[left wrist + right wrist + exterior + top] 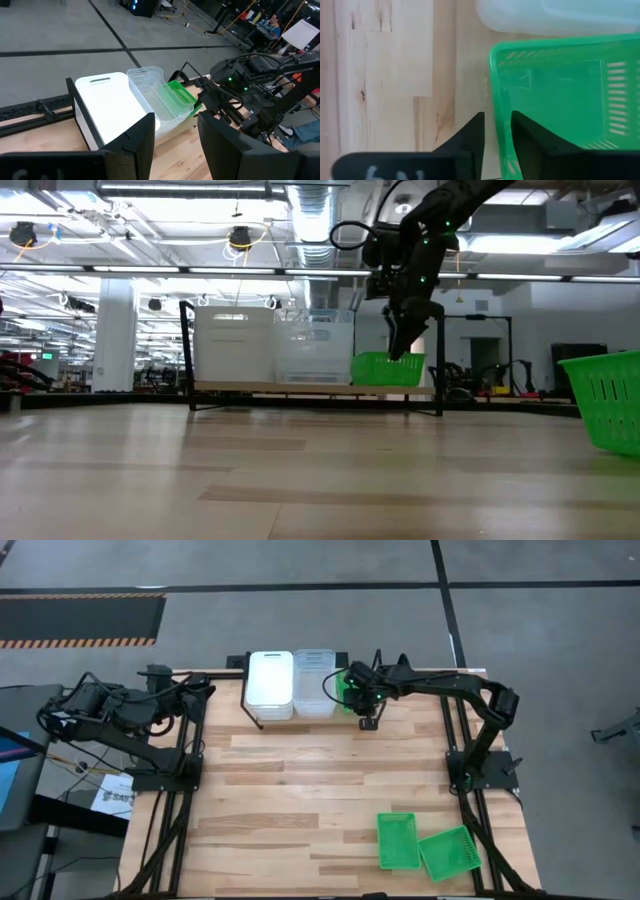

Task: Stack baskets on shelf by color
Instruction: Stack the left green bin on top of the green bin on the shelf

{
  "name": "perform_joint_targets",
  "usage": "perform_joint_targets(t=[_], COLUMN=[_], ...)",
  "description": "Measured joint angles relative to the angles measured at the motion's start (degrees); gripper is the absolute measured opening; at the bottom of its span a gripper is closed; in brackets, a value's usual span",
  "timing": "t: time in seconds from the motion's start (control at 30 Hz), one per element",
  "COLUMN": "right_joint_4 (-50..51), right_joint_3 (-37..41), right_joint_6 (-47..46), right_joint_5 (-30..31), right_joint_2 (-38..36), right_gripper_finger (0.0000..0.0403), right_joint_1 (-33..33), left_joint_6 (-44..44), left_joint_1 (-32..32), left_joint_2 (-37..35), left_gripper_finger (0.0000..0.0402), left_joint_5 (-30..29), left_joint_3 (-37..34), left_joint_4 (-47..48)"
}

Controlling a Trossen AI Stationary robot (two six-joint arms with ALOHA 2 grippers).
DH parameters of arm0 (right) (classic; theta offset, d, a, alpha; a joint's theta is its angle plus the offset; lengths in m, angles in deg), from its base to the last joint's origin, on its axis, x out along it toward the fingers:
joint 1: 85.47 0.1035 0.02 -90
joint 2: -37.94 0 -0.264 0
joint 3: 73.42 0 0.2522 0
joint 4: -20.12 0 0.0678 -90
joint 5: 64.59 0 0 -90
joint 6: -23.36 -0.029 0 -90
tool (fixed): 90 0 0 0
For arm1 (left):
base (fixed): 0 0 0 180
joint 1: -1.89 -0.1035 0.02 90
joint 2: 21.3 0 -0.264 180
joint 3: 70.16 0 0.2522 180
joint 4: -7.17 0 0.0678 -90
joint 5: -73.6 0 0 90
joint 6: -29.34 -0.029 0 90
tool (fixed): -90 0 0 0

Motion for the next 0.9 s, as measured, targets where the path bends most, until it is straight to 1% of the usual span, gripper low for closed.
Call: perform_joint_targets(t=[0.27, 0.43, 0.5, 0.6, 0.7, 0.83, 0.9], right_joint_4=[0.2, 0.8, 2.6, 7.1, 13.9, 25.5, 32.0], right_joint_3=[-0.2, -3.9, -6.3, -11.0, -17.5, -25.8, -29.2], right_joint_6=[-0.4, -2.2, -2.1, -2.1, -3.6, -9.3, -14.3], right_joint_5=[0.0, 0.0, 0.0, 0.0, 0.0, 0.1, 0.1], right_joint_2=[0.0, -0.1, -0.1, -0.1, -0.1, -0.2, -0.3], right_gripper_finger=[0.0159, 0.0169, 0.0169, 0.0166, 0.0164, 0.0167, 0.0168], right_joint_1=[0.7, 0.6, 0.6, 0.4, 0.1, 0.1, 0.1], left_joint_6=[0.0, 0.0, 0.0, 0.3, 0.3, 0.3, 0.4], left_joint_1=[0.0, 0.0, 0.0, 0.0, 0.0, 0.0, 0.0], left_joint_2=[0.0, 0.0, 0.0, 0.0, 0.0, 0.0, 0.0], left_gripper_finger=[0.0137, 0.0137, 0.0137, 0.0137, 0.0137, 0.0137, 0.0137], left_joint_5=[0.0, 0.0, 0.0, 0.0, 0.0, 0.0, 0.0], left_joint_3=[0.0, 0.0, 0.0, 0.0, 0.0, 0.0, 0.0], left_joint_4=[0.0, 0.0, 0.0, 0.0, 0.0, 0.0, 0.0])
